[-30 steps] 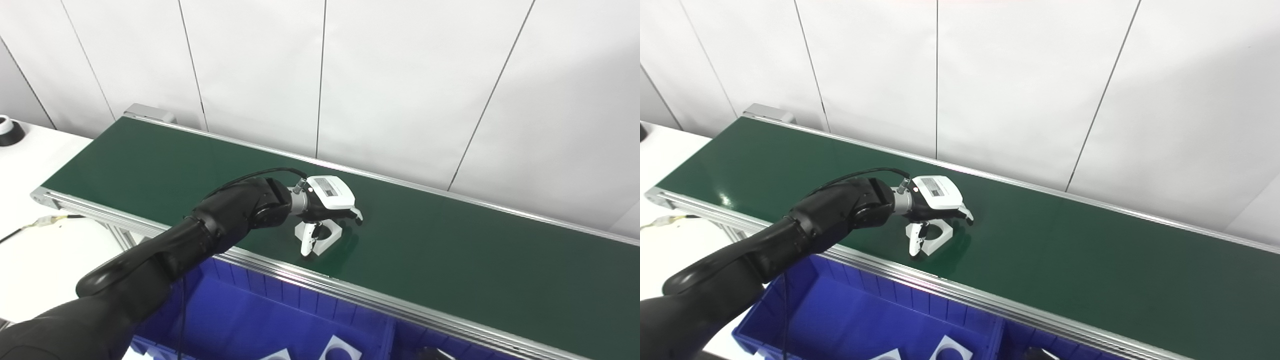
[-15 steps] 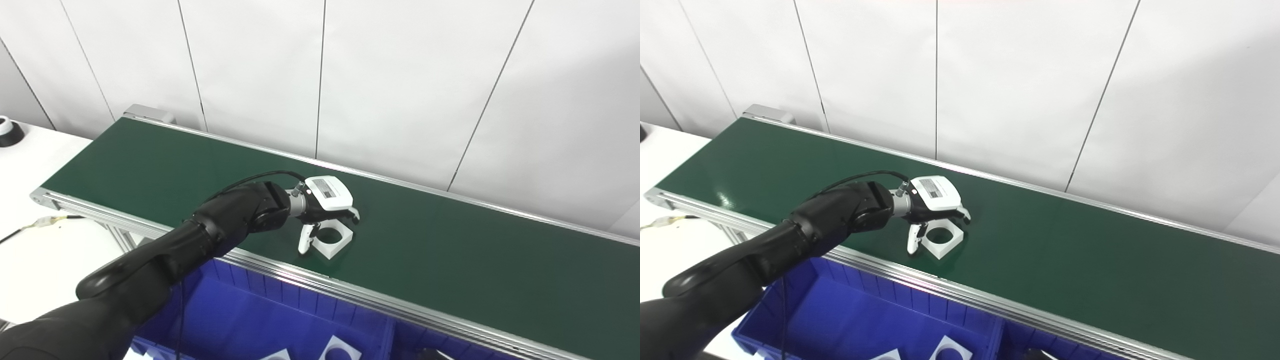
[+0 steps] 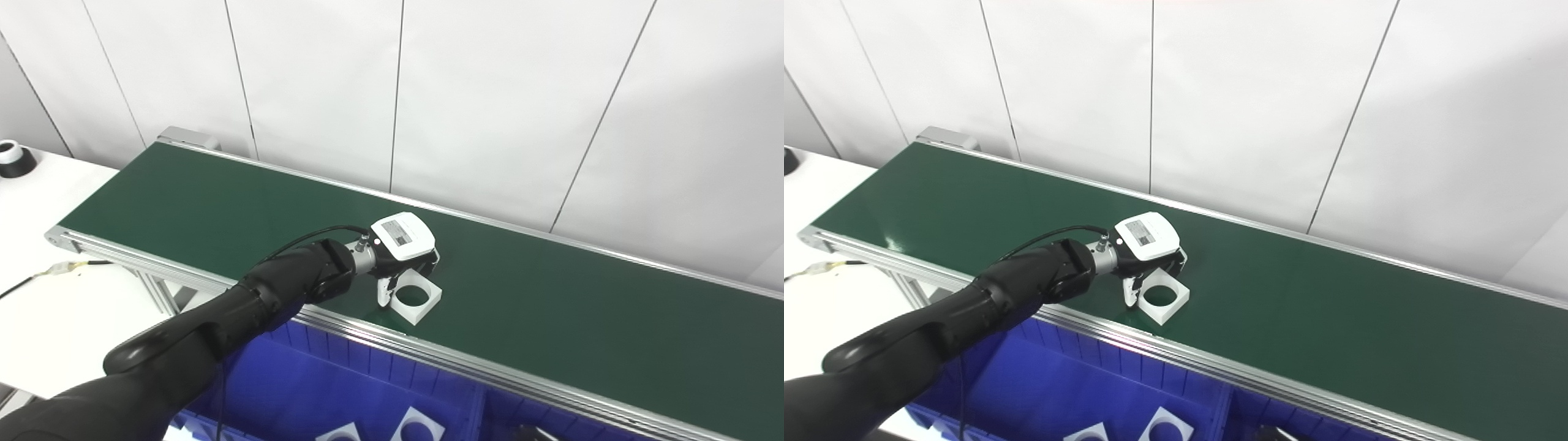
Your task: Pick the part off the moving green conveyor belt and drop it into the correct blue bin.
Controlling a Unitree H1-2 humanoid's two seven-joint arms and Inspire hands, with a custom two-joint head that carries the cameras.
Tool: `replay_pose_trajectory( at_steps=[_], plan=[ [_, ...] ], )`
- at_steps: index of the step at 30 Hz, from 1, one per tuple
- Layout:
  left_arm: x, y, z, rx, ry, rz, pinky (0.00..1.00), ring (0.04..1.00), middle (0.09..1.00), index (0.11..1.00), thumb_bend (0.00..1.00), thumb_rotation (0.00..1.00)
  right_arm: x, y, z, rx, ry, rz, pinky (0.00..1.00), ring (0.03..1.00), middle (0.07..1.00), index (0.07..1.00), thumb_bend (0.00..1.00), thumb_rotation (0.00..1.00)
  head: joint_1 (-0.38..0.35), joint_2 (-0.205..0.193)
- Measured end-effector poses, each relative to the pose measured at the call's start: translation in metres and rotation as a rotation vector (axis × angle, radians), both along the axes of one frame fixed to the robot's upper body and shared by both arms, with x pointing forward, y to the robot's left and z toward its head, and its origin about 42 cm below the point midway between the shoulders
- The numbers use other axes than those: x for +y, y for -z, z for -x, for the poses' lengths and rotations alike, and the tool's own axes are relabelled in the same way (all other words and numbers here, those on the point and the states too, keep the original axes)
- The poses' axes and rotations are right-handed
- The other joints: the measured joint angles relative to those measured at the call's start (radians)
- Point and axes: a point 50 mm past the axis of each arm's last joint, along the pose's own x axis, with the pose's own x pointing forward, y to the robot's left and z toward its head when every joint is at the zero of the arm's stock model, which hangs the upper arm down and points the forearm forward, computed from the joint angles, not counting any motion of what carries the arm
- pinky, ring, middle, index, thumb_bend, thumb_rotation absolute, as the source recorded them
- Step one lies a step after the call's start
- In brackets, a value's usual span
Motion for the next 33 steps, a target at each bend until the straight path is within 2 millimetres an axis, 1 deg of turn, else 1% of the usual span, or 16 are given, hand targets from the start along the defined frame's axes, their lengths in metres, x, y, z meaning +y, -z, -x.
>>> replay_pose_trajectory(
  at_steps=[5, 8, 12, 13, 15, 17, 18, 19, 20, 23, 24, 25, 28, 32, 33],
  plan=[
    [-0.004, -0.001, 0.000, 0.005, 0.004, 0.005, 0.44, 0.429, 0.544, 0.486, 0.50, 0.00, 0.000, 0.000, 0.000, 0.000, 0.005, -0.008, 0.65, 0.711, 0.749, 0.732, 0.90, 0.25, -0.002, 0.000],
    [-0.007, -0.003, 0.001, 0.007, 0.011, 0.003, 0.43, 0.423, 0.538, 0.500, 0.50, 0.00, 0.000, 0.000, 0.000, 0.000, 0.005, -0.008, 0.65, 0.711, 0.749, 0.731, 0.90, 0.24, -0.002, -0.002],
    [-0.008, -0.006, 0.001, 0.014, 0.005, -0.005, 0.44, 0.424, 0.544, 0.499, 0.50, 0.00, 0.000, 0.000, 0.000, 0.000, 0.005, -0.008, 0.65, 0.710, 0.748, 0.731, 0.90, 0.24, 0.005, -0.005],
    [-0.009, -0.007, 0.002, 0.016, 0.005, 0.000, 0.44, 0.422, 0.542, 0.505, 0.50, 0.00, 0.000, 0.000, -0.001, -0.001, 0.005, -0.009, 0.65, 0.710, 0.748, 0.732, 0.90, 0.24, 0.017, -0.002],
    [-0.012, -0.013, 0.003, 0.013, 0.011, 0.020, 0.44, 0.421, 0.541, 0.509, 0.50, 0.00, -0.001, 0.000, -0.001, -0.001, 0.006, -0.009, 0.65, 0.710, 0.748, 0.732, 0.90, 0.24, 0.021, -0.002],
    [-0.013, -0.021, 0.002, 0.010, 0.006, 0.044, 0.42, 0.423, 0.543, 0.507, 0.50, 0.00, -0.001, -0.001, -0.003, -0.004, 0.005, -0.008, 0.65, 0.711, 0.750, 0.736, 0.91, 0.27, 0.060, -0.006],
    [-0.013, -0.026, 0.002, 0.008, -0.001, 0.070, 0.42, 0.425, 0.543, 0.506, 0.50, 0.00, -0.001, -0.001, -0.004, -0.005, 0.004, -0.008, 0.65, 0.714, 0.753, 0.739, 0.90, 0.27, 0.060, -0.006],
    [-0.014, -0.031, 0.003, 0.005, -0.010, 0.106, 0.41, 0.427, 0.541, 0.506, 0.50, 0.00, -0.001, -0.001, -0.005, -0.005, 0.004, -0.008, 0.66, 0.722, 0.758, 0.744, 0.90, 0.27, 0.089, -0.012],
    [-0.014, -0.039, 0.004, -0.002, -0.022, 0.148, 0.41, 0.427, 0.541, 0.506, 0.50, 0.00, -0.002, -0.001, -0.006, -0.004, 0.001, -0.010, 0.66, 0.723, 0.759, 0.744, 0.90, 0.27, 0.089, -0.012],
    [-0.012, -0.054, 0.007, -0.013, -0.059, 0.242, 0.40, 0.421, 0.529, 0.523, 0.50, 0.00, -0.005, 0.002, -0.009, 0.005, -0.004, -0.021, 0.67, 0.730, 0.762, 0.749, 0.89, 0.26, 0.126, -0.023],
    [-0.012, -0.056, 0.009, -0.009, -0.067, 0.266, 0.41, 0.421, 0.524, 0.526, 0.50, 0.00, -0.007, 0.002, -0.010, 0.007, -0.001, -0.025, 0.67, 0.735, 0.764, 0.750, 0.88, 0.26, 0.142, -0.032],
    [-0.009, -0.057, 0.012, -0.001, -0.083, 0.306, 0.41, 0.421, 0.521, 0.529, 0.50, 0.00, -0.008, 0.003, -0.011, 0.007, -0.001, -0.029, 0.68, 0.737, 0.765, 0.752, 0.88, 0.26, 0.143, -0.032],
    [-0.001, -0.054, 0.023, 0.031, -0.119, 0.385, 0.41, 0.421, 0.511, 0.536, 0.50, 0.00, -0.011, 0.006, -0.011, 0.020, -0.004, -0.039, 0.68, 0.742, 0.766, 0.750, 0.87, 0.26, 0.149, -0.034],
    [0.011, -0.047, 0.047, 0.040, -0.158, 0.496, 0.41, 0.422, 0.504, 0.539, 0.50, 0.00, -0.013, 0.007, -0.010, 0.023, -0.001, -0.042, 0.69, 0.745, 0.765, 0.747, 0.88, 0.28, 0.137, -0.026],
    [0.015, -0.047, 0.054, 0.032, -0.168, 0.529, 0.42, 0.425, 0.500, 0.539, 0.50, 0.00, -0.013, 0.006, -0.011, 0.022, -0.001, -0.041, 0.70, 0.746, 0.766, 0.749, 0.88, 0.28, 0.129, -0.017]
  ],
)
